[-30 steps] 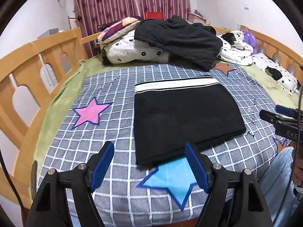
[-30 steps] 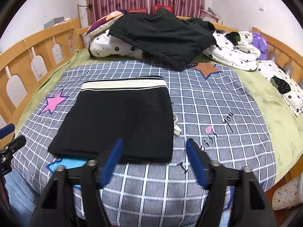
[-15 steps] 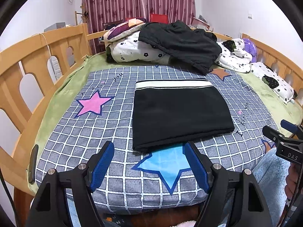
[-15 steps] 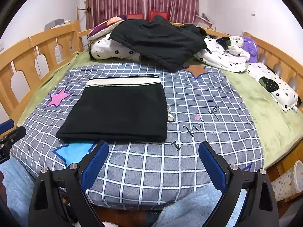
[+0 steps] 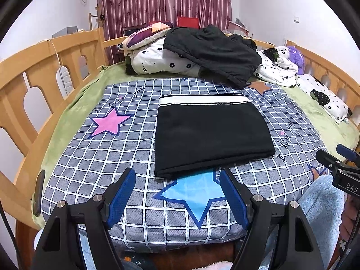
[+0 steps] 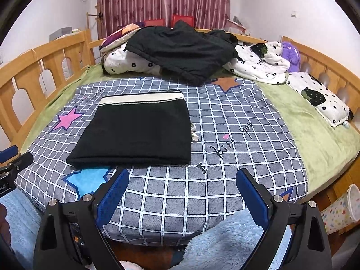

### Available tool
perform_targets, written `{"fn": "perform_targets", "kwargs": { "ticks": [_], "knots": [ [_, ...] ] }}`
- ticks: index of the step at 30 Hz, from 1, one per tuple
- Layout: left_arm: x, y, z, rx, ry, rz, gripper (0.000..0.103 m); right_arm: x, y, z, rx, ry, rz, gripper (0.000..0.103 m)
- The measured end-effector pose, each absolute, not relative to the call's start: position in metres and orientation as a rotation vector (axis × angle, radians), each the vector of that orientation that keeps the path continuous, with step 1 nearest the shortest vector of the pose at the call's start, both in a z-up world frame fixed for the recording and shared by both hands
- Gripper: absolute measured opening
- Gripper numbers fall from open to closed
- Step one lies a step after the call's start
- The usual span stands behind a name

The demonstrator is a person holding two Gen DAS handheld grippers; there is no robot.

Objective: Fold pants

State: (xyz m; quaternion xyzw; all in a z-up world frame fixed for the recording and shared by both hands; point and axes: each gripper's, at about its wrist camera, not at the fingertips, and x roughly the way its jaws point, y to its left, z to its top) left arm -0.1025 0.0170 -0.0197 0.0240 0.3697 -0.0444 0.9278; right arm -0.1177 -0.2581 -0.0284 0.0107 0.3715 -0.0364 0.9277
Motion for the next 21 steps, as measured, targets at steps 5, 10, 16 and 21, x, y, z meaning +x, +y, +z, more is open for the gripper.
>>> {"fn": "perform_targets", "kwargs": {
  "ticks": [5,10,16,21],
  "knots": [
    [-0.103,0.018,-0.018,0.047,0.753,-0.089,0.075,-0.120,-0.254,-0.025,0.018,0.749,-0.069,0.095],
    [-0.104,0.017,-0.017,0.048,0.751,-0.088,0.075,-0.121,-0.251,-0.022,0.026,0.742,-0.059,0.095],
    [-0.106,0.015,-0.014,0.043,0.746,-0.083,0.075,-0.124,-0.247,-0.017,0.025,0.726,-0.054,0.095],
    [-0.107,0.015,-0.015,0.043,0.748,-0.085,0.075,-0.125,-0.245,-0.016,0.027,0.724,-0.058,0.095]
  ]
}}
